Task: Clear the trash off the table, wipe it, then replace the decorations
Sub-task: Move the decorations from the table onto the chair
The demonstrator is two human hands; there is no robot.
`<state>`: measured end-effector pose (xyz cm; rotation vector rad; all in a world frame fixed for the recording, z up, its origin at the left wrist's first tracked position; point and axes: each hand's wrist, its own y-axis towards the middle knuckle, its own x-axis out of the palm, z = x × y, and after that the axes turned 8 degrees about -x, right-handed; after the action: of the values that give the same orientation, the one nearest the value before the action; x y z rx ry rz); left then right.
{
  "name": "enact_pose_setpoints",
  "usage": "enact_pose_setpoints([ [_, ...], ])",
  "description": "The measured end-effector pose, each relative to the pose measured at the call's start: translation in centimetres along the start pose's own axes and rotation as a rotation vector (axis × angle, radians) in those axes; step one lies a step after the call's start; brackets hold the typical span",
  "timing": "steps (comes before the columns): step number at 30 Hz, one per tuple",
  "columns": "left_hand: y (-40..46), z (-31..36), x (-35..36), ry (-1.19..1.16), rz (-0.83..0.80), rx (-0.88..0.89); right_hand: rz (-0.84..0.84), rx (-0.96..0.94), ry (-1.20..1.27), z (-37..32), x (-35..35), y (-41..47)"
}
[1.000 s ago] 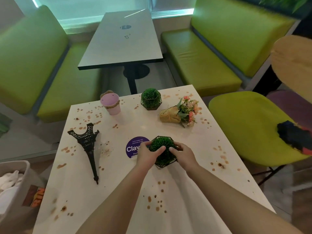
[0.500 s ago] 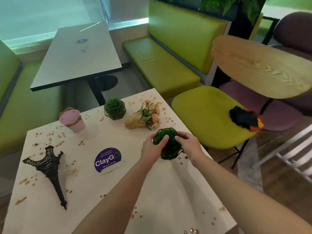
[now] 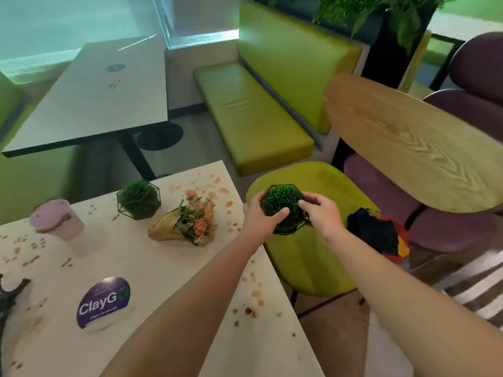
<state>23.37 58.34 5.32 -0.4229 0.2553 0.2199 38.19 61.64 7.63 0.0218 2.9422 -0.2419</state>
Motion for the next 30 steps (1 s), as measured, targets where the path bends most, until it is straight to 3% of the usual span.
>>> enact_pose_setpoints([
  [13,10.9,5.8,10.5,0.121,-0.022,0.028,0.027,0.011,-0.075,1.9,-7.3,15.4],
  [30,17.9,6.0,16.0,0.123,0.062,0.007,-0.002,-0.046,-0.270,5.2,-9.0,22.5],
])
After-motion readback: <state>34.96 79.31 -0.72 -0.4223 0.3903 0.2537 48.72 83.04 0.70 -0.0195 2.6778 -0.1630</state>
